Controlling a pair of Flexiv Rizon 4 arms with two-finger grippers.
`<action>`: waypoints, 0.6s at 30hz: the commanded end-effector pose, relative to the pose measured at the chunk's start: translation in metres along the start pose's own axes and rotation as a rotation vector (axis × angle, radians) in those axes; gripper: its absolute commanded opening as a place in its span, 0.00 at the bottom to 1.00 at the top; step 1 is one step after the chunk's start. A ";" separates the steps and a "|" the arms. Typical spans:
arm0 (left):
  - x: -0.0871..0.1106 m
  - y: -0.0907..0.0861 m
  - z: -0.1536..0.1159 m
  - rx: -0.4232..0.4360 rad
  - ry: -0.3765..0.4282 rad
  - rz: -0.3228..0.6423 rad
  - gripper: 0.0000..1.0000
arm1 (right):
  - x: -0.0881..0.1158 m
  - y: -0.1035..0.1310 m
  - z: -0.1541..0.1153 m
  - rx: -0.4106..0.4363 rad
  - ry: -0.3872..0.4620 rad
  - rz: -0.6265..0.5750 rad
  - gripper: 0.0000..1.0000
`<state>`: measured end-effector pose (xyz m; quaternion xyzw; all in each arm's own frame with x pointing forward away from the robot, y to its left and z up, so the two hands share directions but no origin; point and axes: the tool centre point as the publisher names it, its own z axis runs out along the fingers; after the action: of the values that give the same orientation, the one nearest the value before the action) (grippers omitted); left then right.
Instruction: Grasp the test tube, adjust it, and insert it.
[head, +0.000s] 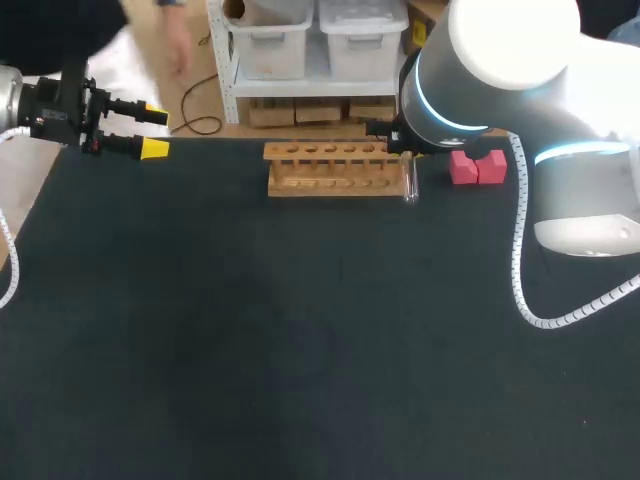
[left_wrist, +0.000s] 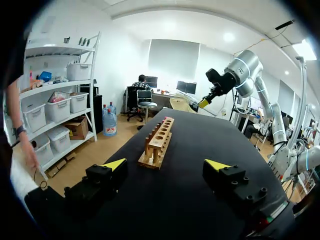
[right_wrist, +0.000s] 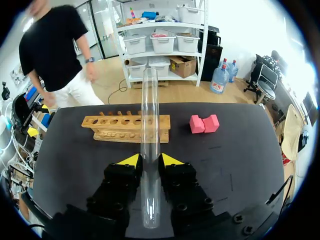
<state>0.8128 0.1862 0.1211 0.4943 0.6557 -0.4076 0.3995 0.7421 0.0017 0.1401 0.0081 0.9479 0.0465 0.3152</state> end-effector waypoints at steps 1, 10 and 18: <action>0.001 -0.001 0.000 -0.001 -0.003 0.003 1.00 | 0.002 0.003 0.005 -0.003 -0.001 -0.008 0.00; 0.001 -0.001 0.000 -0.001 -0.003 0.003 1.00 | 0.009 0.014 0.033 0.003 0.044 -0.026 0.00; 0.001 -0.001 0.000 -0.001 -0.003 0.003 1.00 | 0.012 0.019 0.051 -0.004 0.081 -0.049 0.00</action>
<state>0.8128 0.1863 0.1211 0.4943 0.6557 -0.4076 0.3995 0.7548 0.0218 0.0981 -0.0164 0.9577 0.0421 0.2842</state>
